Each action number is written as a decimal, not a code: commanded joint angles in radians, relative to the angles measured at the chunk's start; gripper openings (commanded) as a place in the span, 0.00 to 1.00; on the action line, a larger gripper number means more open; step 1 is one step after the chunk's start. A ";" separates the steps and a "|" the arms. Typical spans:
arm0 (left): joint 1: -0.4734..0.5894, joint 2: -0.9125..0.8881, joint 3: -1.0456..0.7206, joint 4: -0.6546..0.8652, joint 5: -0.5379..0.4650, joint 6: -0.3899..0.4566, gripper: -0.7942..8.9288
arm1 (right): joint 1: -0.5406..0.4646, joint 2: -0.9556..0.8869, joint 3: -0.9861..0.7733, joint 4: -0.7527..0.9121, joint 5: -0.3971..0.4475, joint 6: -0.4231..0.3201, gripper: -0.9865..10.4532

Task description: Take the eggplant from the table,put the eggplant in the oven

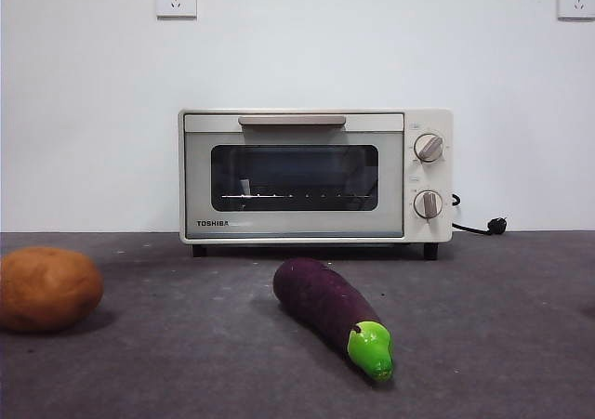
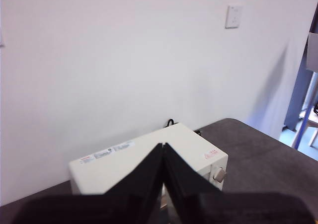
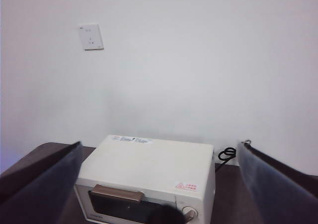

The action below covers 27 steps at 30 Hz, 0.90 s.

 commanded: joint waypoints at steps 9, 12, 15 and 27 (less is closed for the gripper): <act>-0.010 0.172 0.003 0.068 0.077 0.014 0.08 | 0.001 -0.002 0.004 -0.042 -0.062 0.039 0.58; -0.024 0.245 0.003 0.076 0.077 0.035 0.08 | 0.001 -0.002 0.004 -0.066 -0.066 0.039 0.58; -0.026 0.319 0.003 0.082 0.077 0.066 0.08 | 0.001 -0.002 0.004 -0.080 -0.074 0.039 0.58; -0.080 0.591 0.003 0.183 0.073 0.118 0.08 | 0.001 -0.002 0.004 -0.140 -0.074 0.038 0.58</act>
